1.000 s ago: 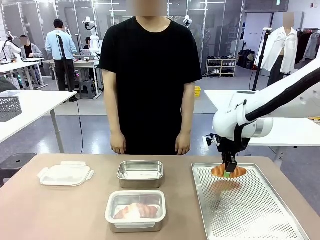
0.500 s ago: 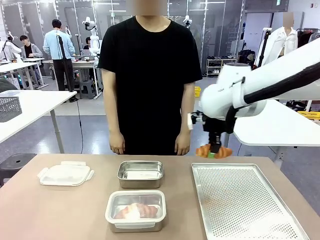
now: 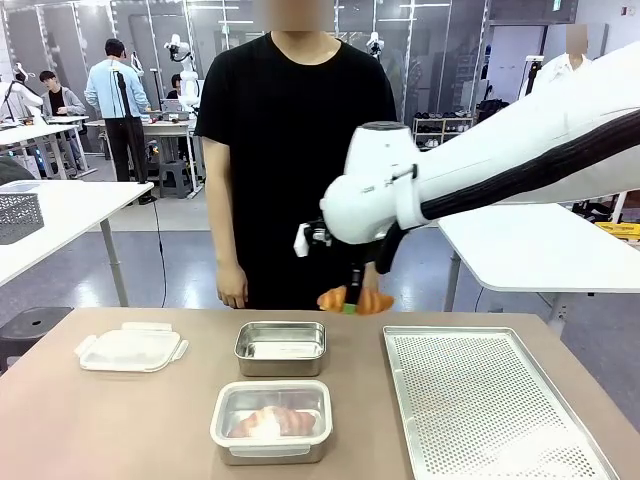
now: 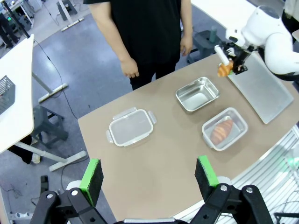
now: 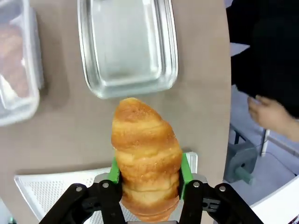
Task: Place the bread into the airtight container.
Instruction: Pick up a Butter Roll and place it into an empty Airtight Container.
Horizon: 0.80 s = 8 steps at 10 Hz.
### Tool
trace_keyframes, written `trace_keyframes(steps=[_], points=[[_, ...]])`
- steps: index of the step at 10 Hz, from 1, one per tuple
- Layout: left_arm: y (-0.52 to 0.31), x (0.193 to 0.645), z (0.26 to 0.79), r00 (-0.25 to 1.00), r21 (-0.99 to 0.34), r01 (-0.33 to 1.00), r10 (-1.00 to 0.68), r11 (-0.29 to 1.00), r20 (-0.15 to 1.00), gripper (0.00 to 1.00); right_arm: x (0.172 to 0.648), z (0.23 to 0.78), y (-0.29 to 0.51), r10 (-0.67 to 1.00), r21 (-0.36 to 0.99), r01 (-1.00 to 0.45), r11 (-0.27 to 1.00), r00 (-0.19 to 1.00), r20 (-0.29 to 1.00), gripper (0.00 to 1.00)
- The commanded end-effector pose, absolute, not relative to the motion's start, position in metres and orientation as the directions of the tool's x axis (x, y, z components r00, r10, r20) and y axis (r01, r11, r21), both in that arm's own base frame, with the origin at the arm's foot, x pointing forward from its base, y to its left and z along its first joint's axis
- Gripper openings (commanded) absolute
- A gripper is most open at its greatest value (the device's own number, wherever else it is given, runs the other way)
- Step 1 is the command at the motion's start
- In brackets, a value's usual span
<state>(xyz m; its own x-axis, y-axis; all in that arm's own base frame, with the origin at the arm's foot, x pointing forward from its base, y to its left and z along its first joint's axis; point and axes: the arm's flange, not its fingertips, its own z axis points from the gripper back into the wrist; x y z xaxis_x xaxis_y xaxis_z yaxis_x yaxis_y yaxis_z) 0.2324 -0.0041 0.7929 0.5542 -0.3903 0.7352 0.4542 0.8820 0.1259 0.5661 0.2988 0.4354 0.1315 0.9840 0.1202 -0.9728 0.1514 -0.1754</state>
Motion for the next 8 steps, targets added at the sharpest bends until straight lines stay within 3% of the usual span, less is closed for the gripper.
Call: trace_keyframes(steps=[1, 8], points=[[-0.005, 0.232, 0.795, 0.553, 0.129, 0.453, -0.392, 0.882, 0.735, 1.0, 0.576, 0.435, 0.343, 0.986, -0.184, -0.97, 0.162, 0.151, 0.072, 0.53], [-0.005, 0.232, 0.795, 0.553, 0.129, 0.453, -0.392, 0.882, 0.735, 1.0, 0.576, 0.401, 0.432, 0.987, -0.079, -0.986, 0.144, 0.137, 0.088, 0.53]])
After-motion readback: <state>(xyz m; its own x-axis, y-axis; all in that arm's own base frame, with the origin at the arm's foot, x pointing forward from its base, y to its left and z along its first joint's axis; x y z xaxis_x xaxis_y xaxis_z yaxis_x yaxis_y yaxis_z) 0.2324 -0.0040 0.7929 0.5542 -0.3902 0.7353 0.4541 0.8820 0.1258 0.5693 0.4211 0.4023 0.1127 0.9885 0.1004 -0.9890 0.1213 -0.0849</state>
